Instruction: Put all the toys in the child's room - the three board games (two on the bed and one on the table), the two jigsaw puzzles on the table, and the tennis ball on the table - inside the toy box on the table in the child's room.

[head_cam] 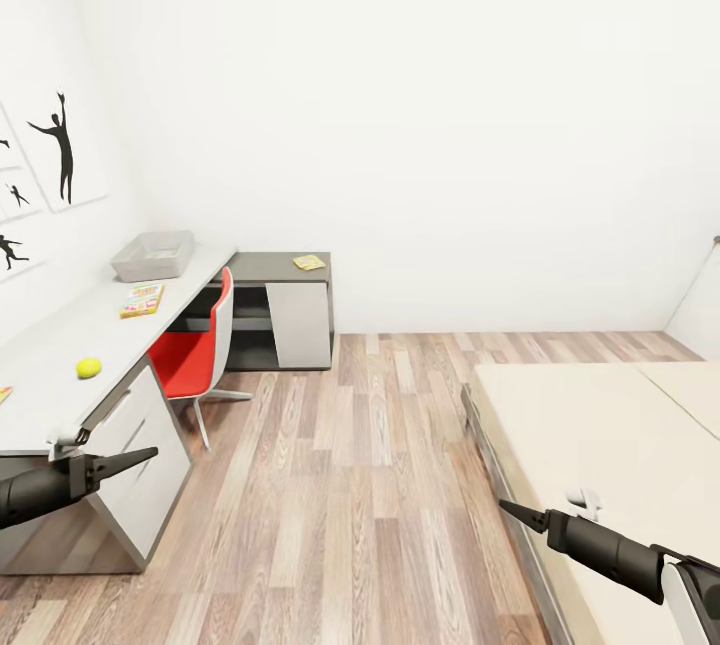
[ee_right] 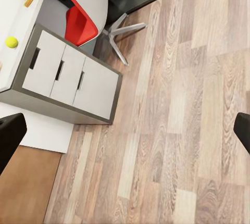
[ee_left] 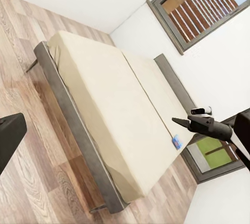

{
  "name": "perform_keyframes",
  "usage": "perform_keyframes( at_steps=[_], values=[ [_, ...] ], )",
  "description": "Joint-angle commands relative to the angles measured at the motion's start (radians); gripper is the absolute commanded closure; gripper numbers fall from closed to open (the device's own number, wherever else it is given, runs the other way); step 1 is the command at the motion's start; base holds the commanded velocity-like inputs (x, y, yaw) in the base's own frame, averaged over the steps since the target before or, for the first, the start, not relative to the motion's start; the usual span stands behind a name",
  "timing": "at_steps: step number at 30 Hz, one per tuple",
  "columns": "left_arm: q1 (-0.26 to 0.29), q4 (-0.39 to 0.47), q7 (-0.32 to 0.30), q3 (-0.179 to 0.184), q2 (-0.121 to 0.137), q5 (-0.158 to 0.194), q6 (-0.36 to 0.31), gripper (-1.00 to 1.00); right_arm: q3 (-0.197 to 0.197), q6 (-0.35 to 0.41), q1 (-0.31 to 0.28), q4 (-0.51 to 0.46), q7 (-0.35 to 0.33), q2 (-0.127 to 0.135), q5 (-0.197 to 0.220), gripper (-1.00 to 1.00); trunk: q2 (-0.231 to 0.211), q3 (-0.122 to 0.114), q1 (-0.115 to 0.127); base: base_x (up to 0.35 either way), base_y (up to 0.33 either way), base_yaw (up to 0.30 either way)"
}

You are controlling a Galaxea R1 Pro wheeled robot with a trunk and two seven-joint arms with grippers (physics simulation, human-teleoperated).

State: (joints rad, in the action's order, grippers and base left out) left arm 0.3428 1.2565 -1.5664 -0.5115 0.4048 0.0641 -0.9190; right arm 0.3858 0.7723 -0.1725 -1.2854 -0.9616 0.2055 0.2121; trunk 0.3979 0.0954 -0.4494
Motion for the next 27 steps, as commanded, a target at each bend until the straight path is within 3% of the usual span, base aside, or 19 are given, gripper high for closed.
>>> perform_keyframes(
  at_steps=[1,27],
  values=[
    [0.001,0.0,-0.004,0.0,0.0,-0.001,-0.011,-1.0,0.001,0.005,-0.001,0.0,-0.002,0.0,0.003,-1.0,0.002,0.002,-0.001,0.0,-0.01,0.0],
    [0.001,0.0,-0.004,0.0,0.0,-0.001,-0.011,-1.0,0.001,0.005,-0.001,0.0,-0.002,0.0,0.003,-1.0,0.002,0.002,-0.001,-0.026,-0.001,0.0]
  ],
)
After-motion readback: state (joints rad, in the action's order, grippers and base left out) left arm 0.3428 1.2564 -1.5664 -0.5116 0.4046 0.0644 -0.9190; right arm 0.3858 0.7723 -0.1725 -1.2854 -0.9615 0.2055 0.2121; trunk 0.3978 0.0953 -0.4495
